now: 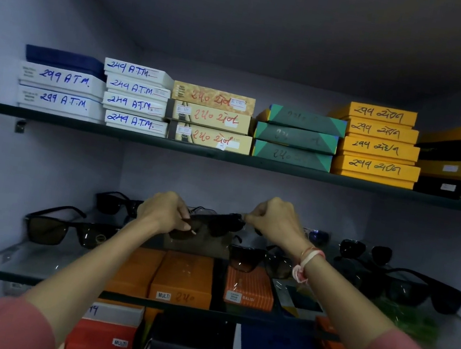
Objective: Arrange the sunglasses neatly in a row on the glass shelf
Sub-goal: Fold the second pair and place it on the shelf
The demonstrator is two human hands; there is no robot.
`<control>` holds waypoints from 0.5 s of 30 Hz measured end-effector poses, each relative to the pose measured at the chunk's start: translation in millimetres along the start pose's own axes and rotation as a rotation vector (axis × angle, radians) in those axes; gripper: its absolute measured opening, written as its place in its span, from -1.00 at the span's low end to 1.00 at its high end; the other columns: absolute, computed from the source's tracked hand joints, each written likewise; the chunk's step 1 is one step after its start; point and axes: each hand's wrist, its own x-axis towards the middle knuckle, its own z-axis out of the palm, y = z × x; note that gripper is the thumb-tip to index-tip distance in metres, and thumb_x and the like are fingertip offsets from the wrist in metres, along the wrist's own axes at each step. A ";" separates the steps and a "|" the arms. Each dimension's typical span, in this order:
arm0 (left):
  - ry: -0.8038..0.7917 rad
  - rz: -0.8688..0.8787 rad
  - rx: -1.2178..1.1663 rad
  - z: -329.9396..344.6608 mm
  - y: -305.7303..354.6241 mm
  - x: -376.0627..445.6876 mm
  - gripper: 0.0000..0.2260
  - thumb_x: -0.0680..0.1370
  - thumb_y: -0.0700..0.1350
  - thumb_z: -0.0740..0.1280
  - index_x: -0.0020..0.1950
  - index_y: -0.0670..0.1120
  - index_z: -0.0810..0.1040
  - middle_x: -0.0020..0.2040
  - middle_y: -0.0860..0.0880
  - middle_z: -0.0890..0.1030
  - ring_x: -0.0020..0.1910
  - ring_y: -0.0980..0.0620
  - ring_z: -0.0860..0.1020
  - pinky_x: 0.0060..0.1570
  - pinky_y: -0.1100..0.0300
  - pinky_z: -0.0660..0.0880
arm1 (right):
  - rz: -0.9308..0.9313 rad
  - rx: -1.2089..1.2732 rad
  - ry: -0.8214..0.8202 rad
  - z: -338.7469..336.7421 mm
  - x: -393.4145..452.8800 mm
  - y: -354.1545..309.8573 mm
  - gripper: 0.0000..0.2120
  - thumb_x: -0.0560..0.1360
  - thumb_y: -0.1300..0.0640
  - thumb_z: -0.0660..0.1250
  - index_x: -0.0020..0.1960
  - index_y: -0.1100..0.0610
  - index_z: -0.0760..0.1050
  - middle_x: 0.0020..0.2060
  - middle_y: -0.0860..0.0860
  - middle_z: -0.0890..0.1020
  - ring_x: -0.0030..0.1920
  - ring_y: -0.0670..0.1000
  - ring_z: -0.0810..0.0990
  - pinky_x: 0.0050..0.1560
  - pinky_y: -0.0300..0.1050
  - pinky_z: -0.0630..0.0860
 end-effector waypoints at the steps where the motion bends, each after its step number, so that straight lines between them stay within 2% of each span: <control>1: 0.008 0.034 -0.023 -4.4 -4.0 -1.3 -0.89 0.39 -0.09 0.54 -0.15 0.02 0.64 -0.11 0.02 0.68 -0.01 -0.01 0.64 0.02 0.03 0.59 | -0.015 0.048 0.008 0.7 2.8 -2.8 -0.75 0.46 -0.01 0.41 0.00 0.13 0.71 -0.08 0.14 0.73 -0.06 0.14 0.69 0.02 0.08 0.64; 3: 0.033 0.096 -0.045 -12.0 -10.8 -4.6 -0.89 0.39 -0.10 0.53 -0.14 0.00 0.65 -0.13 0.03 0.67 -0.03 0.03 0.63 0.01 0.04 0.58 | -0.037 0.101 0.001 4.2 7.9 -8.6 -0.74 0.50 0.02 0.38 0.05 0.16 0.71 -0.05 0.15 0.74 -0.06 0.16 0.70 0.04 0.08 0.64; 6: 0.071 0.177 -0.061 -20.9 -17.6 -11.1 -0.87 0.39 -0.09 0.53 -0.08 -0.01 0.67 -0.07 0.02 0.69 -0.05 0.06 0.61 0.01 0.03 0.59 | -0.003 0.132 -0.089 13.2 13.8 -17.3 -0.67 0.52 -0.05 0.36 -0.01 0.21 0.70 -0.07 0.20 0.74 -0.10 0.16 0.70 0.02 0.07 0.63; 9: 0.139 0.214 -0.079 -27.3 -23.7 -16.9 -0.85 0.41 -0.08 0.51 -0.05 -0.03 0.69 -0.11 0.02 0.67 -0.10 0.05 0.57 -0.07 0.06 0.55 | 0.062 0.280 -0.257 19.0 10.7 -29.8 -0.66 0.49 0.00 0.41 -0.01 0.31 0.67 -0.13 0.25 0.74 -0.33 0.03 0.68 -0.17 -0.13 0.60; 11: 0.187 0.216 -0.073 -30.6 -29.5 -17.2 -0.84 0.41 -0.05 0.50 -0.04 -0.03 0.68 -0.10 0.01 0.61 -0.09 0.02 0.53 -0.13 0.11 0.47 | 0.069 0.335 -0.309 19.9 8.3 -37.0 -0.67 0.43 0.06 0.48 -0.01 0.33 0.66 -0.13 0.23 0.74 -0.31 0.03 0.68 -0.19 -0.20 0.61; 13: 0.166 0.225 -0.061 -34.2 -34.6 -17.3 -0.85 0.40 0.00 0.50 -0.08 0.02 0.65 -0.03 0.00 0.53 0.00 0.00 0.51 -0.06 0.10 0.48 | 0.052 0.315 -0.326 18.9 6.4 -43.8 -0.74 0.40 0.11 0.51 -0.04 0.29 0.67 -0.14 0.20 0.74 -0.34 -0.01 0.67 -0.31 -0.28 0.61; 15: 0.080 0.222 -0.110 -39.2 -38.1 -17.8 -0.85 0.41 0.06 0.47 -0.11 0.04 0.61 -0.01 -0.01 0.56 0.02 -0.04 0.57 0.05 0.02 0.57 | 0.000 0.277 -0.271 17.6 5.7 -50.7 -0.78 0.39 0.15 0.52 -0.04 0.27 0.69 -0.13 0.17 0.74 -0.43 -0.11 0.63 -0.43 -0.36 0.57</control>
